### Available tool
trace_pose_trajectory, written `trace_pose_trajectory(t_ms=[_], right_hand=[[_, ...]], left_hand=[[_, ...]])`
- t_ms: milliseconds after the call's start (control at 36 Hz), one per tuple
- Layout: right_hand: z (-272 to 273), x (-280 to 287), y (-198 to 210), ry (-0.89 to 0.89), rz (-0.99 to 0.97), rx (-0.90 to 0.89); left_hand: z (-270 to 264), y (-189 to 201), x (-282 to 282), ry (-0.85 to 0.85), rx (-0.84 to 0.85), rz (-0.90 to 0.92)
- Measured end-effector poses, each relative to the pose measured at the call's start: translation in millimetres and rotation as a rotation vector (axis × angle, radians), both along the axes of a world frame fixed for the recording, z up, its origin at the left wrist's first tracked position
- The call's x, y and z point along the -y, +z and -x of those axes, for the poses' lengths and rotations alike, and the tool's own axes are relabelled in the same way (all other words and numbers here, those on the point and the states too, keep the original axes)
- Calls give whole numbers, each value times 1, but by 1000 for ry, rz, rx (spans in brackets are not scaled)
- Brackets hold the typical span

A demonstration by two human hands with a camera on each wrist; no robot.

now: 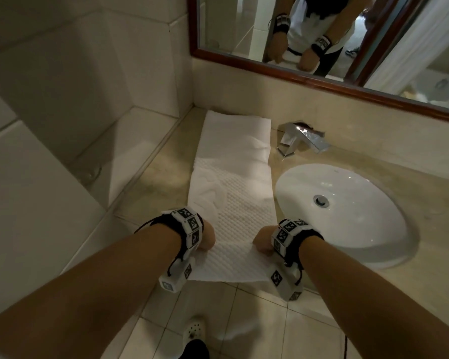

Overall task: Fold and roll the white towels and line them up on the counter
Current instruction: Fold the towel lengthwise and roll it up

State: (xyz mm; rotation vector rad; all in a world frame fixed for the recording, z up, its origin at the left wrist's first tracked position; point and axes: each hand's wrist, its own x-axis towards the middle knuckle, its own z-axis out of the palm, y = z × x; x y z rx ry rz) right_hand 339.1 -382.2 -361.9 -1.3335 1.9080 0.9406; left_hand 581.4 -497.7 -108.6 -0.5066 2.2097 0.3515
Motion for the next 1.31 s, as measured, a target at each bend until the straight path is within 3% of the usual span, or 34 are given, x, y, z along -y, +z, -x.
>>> trace_pose_trajectory(t_ms=[28,56,139,194,278,417,500,611,722,833,944,1167,1305], right_hand=[[-37,0,90,-137,28,82],[-68,-2,154,-184,39,159],[-91,-4,225,-273,111,229],[-85,-6,229,-433,166,249],[-81,-5,228,-463,181,284],[-97,-9,244,-339,159,265],[-111,-20,257,-377,261,348],[-127,-27,263,-238,259,409],[-132,-26,259,-198,304,324],[-130,-27,256,-255,357,306],[-118,-25,255,-334,274,342],[-110,-14,257,-475,258,375],[-107,-6,259,-529,268,386]], left_hand=[[1,2,-3,-17,4,-7],[3,5,-6,-20,10,-49],[5,14,-22,83,-63,-261],[2,13,-30,-16,-127,-191],[2,3,-37,-114,-184,-38],[1,8,-35,8,-131,-128],[2,14,-32,32,-115,-154],[0,17,-27,91,-110,-231],[1,20,-25,95,-57,-246],[3,19,-23,112,-33,-214],[5,12,-15,98,-18,-99],[5,4,-6,249,116,-171],[5,7,1,301,85,-169]])
